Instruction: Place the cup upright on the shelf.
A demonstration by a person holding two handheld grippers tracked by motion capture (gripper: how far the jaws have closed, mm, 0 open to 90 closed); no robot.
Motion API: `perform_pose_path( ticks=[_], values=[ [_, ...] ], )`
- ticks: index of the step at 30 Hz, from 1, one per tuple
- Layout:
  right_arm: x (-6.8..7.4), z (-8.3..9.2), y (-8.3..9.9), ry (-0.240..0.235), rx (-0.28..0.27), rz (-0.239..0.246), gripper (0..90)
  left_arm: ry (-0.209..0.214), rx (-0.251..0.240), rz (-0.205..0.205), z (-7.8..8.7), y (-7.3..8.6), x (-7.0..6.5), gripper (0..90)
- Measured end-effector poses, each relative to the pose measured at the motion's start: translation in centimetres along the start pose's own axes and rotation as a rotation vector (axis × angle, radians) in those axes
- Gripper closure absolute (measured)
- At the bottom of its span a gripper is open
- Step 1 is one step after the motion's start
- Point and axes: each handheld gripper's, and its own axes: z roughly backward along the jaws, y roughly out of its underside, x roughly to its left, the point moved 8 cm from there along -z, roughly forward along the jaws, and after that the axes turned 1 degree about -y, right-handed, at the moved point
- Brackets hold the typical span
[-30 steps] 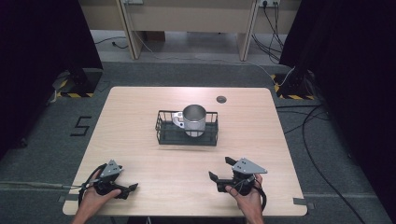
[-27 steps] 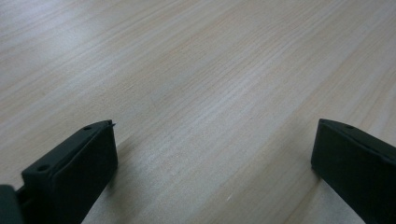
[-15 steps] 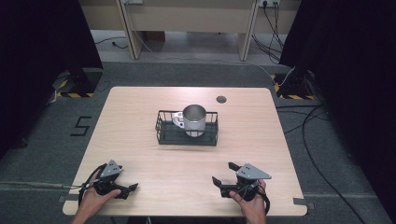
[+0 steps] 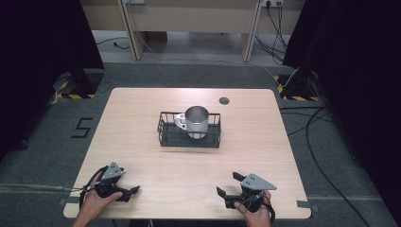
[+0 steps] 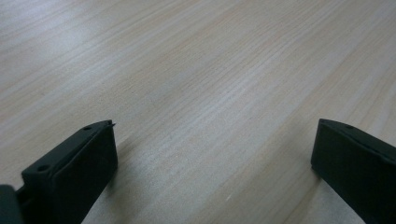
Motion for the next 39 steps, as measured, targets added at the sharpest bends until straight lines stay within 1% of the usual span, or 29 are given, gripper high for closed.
perform_pose_path(
  ticks=[5, 11, 17, 20, 23, 28, 32, 33, 34, 35, 37, 39],
  values=[
    [0.2, 0.2, 0.9, 0.001, 0.01, -0.017, 15.3, 0.0, 0.001, 0.0, 0.0, 0.0, 0.0, 0.0],
    [0.6, 0.6, 1.4, 0.004, 0.012, -0.016, 15.3, 0.001, 0.001, -0.001, 0.0, 0.0, 0.0, 0.0],
    [0.7, 1.3, 1.9, 0.023, 0.018, -0.014, 15.3, 0.001, 0.0, -0.001, 0.0, 0.0, 0.0, 0.0],
    [0.8, 1.6, 2.3, 0.03, 0.03, -0.013, 15.3, 0.001, 0.0, -0.001, 0.0, 0.0, 0.0, 0.0],
    [0.8, 1.6, 2.9, 0.043, 0.046, -0.002, 15.3, 0.001, 0.0, -0.002, 0.0, 0.0, 0.0, 0.0],
    [0.7, 1.5, 3.7, 0.059, 0.069, 0.0, 15.3, 0.001, 0.0, -0.002, 0.0, 0.0, 0.0, 0.0],
    [0.9, 1.5, 4.2, 0.057, 0.077, -0.001, 15.3, 0.002, 0.0, -0.002, 0.0, 0.0, 0.0, 0.0],
    [0.9, 1.4, 4.6, 0.069, 0.092, 0.008, 15.3, 0.002, 0.0, -0.003, 0.0, 0.0, 0.0, 0.0],
    [0.9, 1.4, 4.6, 0.069, 0.092, 0.008, 15.3, 0.002, 0.0, -0.003, 0.0, 0.0, 0.0, 0.0],
    [0.8, 1.3, 5.1, 0.089, 0.115, 0.017, 15.3, 0.002, 0.0, -0.003, 0.0, 0.0, 0.0, 0.0],
    [0.7, 1.2, 5.2, 0.098, 0.124, 0.021, 15.0, 0.002, 0.0, -0.003, 0.0, 0.0, 0.0, 0.0],
    [0.8, 1.2, 5.5, 0.11, 0.125, 0.056, 14.9, 0.002, 0.0, -0.003, 0.0, 0.0, 0.0, 0.0]
  ],
)
